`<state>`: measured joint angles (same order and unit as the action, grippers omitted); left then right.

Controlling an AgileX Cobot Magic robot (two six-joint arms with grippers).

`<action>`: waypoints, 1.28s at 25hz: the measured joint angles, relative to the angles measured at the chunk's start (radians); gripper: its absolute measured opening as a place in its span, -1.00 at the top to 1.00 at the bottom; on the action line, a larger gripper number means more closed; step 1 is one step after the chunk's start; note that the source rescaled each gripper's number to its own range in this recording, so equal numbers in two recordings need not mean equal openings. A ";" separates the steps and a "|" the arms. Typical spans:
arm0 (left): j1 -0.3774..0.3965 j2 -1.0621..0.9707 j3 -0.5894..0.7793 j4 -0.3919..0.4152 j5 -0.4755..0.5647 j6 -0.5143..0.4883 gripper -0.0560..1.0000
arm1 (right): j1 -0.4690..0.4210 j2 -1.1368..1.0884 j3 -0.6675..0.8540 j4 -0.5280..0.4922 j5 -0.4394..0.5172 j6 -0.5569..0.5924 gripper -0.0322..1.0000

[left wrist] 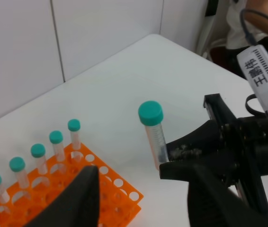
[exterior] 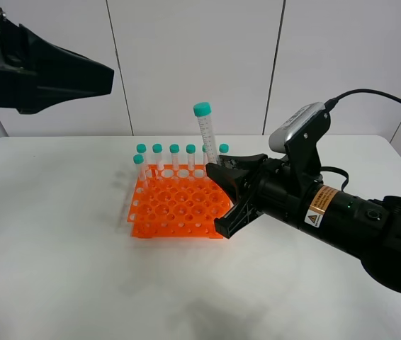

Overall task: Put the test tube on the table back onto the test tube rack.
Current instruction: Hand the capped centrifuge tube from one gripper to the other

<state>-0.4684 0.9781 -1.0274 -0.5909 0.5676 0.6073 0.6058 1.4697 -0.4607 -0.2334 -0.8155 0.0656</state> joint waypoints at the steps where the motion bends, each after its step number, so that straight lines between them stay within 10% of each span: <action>1: 0.000 0.001 0.000 0.000 -0.001 0.010 -0.58 | 0.000 0.000 0.000 0.000 0.000 0.000 0.91; 11: 0.000 0.139 -0.005 -0.088 0.010 0.077 -0.51 | 0.000 0.000 0.000 0.000 0.013 0.000 0.91; 24: 0.000 0.312 -0.007 -0.617 -0.001 0.546 -0.67 | 0.000 0.000 0.000 0.000 0.014 0.000 0.91; 32: 0.000 0.393 -0.010 -0.695 -0.062 0.622 -0.68 | 0.000 0.000 0.000 0.000 0.018 0.000 0.91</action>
<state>-0.4684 1.3706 -1.0376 -1.2859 0.5058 1.2295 0.6058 1.4697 -0.4607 -0.2334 -0.7970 0.0656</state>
